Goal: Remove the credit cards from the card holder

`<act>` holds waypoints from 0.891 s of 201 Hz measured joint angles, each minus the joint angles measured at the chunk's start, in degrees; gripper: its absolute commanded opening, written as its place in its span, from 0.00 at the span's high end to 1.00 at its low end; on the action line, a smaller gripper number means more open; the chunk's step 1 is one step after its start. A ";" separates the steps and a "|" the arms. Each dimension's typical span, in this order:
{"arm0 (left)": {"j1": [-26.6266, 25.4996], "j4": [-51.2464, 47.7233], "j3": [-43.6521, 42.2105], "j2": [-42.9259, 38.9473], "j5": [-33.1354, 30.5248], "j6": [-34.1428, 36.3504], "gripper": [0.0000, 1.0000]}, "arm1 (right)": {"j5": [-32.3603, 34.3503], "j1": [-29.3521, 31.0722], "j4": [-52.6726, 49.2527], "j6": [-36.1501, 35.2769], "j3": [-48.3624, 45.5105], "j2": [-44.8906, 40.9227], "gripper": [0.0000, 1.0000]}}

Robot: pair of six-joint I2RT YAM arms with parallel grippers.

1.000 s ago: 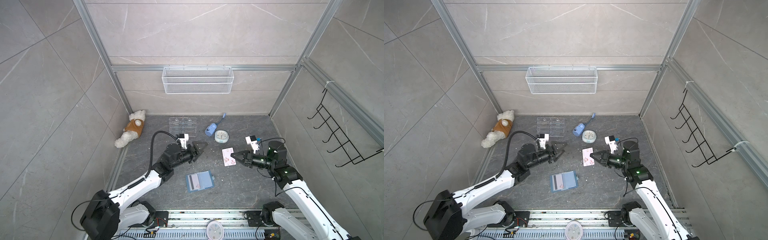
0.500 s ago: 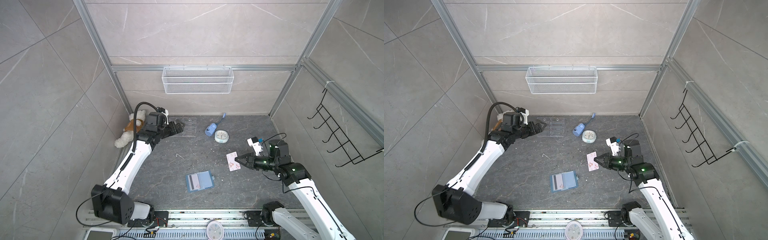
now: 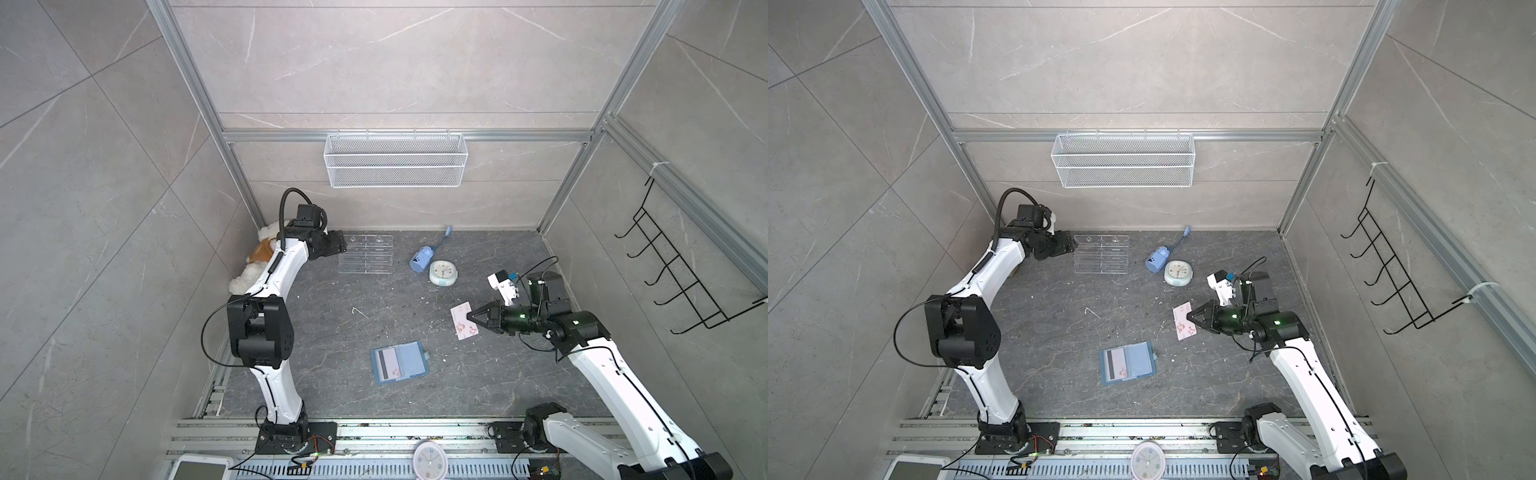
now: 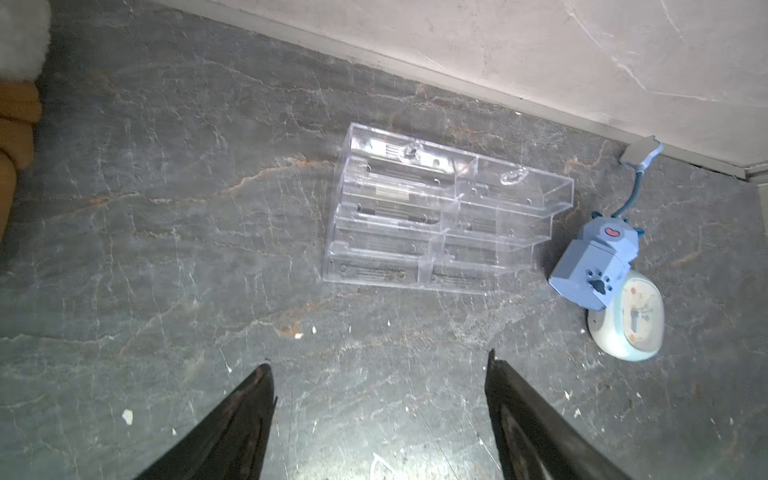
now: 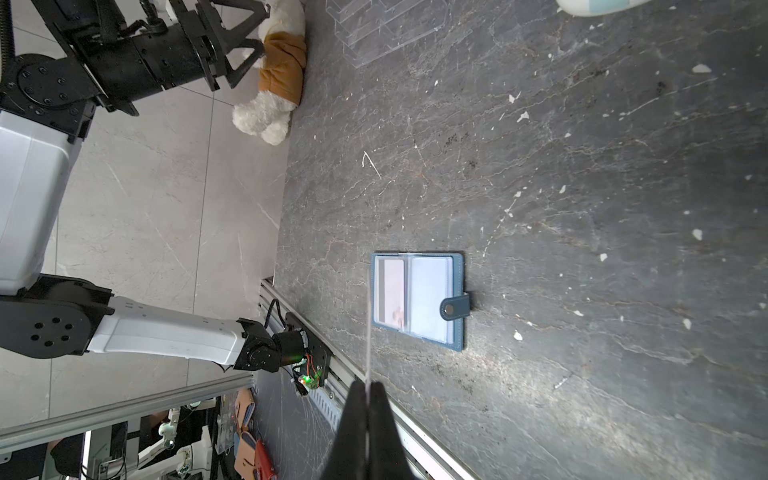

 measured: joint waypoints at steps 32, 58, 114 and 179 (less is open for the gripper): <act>0.50 0.04 5.44 6.03 1.09 1.33 0.22 | 0.04 0.00 0.68 0.00 0.02 2.34 1.00; 0.61 0.04 8.85 10.10 1.66 1.92 0.24 | 0.26 0.00 1.36 0.00 0.20 3.67 1.00; 0.61 -0.07 15.67 17.25 1.70 1.99 0.31 | 0.83 0.00 1.73 -0.83 1.25 5.18 1.00; 0.61 -0.44 21.35 22.58 0.15 2.34 0.37 | 1.16 0.07 1.92 -1.07 1.31 7.15 1.00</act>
